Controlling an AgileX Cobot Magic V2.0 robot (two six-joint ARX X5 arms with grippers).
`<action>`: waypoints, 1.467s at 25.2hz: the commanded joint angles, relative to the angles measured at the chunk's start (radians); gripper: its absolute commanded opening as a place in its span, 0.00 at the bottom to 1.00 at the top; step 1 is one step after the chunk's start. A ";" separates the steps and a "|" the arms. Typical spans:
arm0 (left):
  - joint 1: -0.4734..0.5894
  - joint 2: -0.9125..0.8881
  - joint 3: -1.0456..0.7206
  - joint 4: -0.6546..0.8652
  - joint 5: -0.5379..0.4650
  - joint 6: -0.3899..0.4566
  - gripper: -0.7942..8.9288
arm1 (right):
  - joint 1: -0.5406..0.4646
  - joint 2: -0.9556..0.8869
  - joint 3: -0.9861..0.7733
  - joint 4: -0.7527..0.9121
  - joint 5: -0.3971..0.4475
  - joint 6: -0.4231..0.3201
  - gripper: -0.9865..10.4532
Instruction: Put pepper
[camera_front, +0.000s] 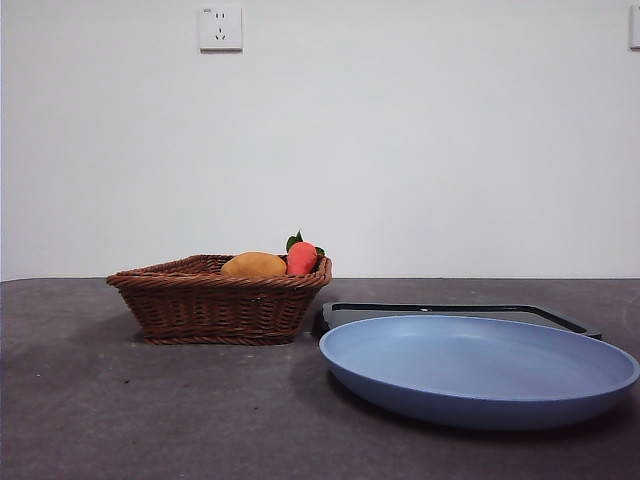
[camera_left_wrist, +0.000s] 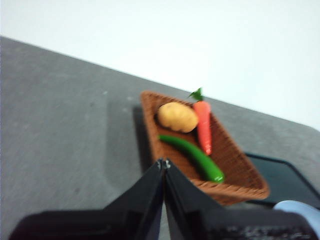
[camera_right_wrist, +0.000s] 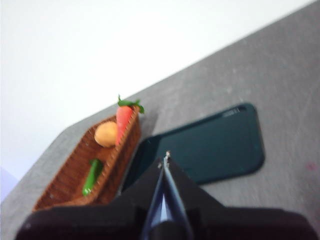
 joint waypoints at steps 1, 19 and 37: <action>0.002 0.063 0.082 -0.027 0.038 -0.010 0.09 | 0.001 0.063 0.072 0.006 -0.002 -0.017 0.09; -0.004 0.541 0.602 -0.489 0.327 0.323 0.09 | 0.061 0.661 0.811 -0.704 -0.106 -0.515 0.09; -0.051 0.586 0.674 -0.622 0.325 0.389 0.48 | 0.094 0.771 0.888 -0.875 -0.103 -0.562 0.38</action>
